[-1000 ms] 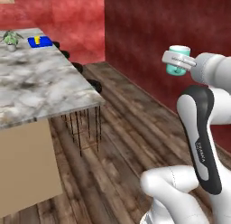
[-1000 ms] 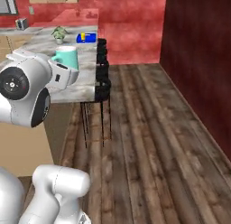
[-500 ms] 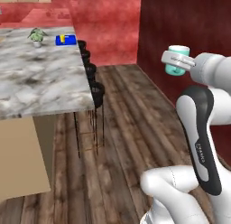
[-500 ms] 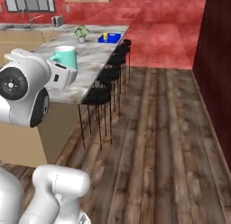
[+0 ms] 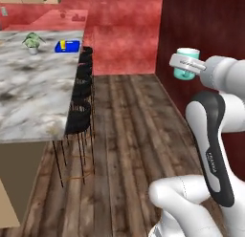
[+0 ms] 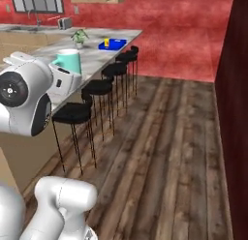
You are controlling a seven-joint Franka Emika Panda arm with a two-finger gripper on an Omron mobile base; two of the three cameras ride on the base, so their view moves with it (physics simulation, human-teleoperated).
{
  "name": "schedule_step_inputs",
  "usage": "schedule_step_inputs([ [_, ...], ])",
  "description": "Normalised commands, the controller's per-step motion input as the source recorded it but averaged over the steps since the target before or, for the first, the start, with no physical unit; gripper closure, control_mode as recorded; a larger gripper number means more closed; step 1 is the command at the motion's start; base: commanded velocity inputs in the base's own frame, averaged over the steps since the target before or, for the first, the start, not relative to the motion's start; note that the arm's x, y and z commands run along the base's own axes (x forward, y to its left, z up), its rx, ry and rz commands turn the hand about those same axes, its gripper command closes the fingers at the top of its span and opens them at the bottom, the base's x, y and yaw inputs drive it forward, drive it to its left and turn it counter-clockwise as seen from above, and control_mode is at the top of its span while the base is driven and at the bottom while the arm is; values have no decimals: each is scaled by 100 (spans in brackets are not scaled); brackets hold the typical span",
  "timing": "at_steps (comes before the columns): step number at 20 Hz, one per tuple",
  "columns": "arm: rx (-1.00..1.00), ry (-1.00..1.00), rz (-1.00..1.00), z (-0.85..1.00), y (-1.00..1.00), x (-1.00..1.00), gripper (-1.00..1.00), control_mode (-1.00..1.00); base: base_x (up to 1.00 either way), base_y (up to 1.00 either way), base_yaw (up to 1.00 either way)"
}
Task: There is a tray on the dining counter. Grab the cup, mug, and pitcher and place them on the tray. The pitcher may be placed next to the tray if it cannot fit the tray.
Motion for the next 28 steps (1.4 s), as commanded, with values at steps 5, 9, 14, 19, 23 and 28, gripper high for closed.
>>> schedule_step_inputs([
  [5, 0, 0, 0, 0, 0, 0, 100, 100, 100, -98, 2],
  [9, 0, 0, 0, 0, 0, 0, 100, 100, 100, -80, 0],
  [14, 0, 0, 0, 0, 0, 0, 100, 100, 100, -73, 0],
  [19, 0, 0, 0, 0, 0, 0, 100, 100, 100, -48, 0],
  [23, 0, 0, 0, 0, 0, 0, 100, 100, 100, -35, 0],
  [28, 0, 0, 0, 0, 0, 0, 100, 100, 100, -33, 0],
])
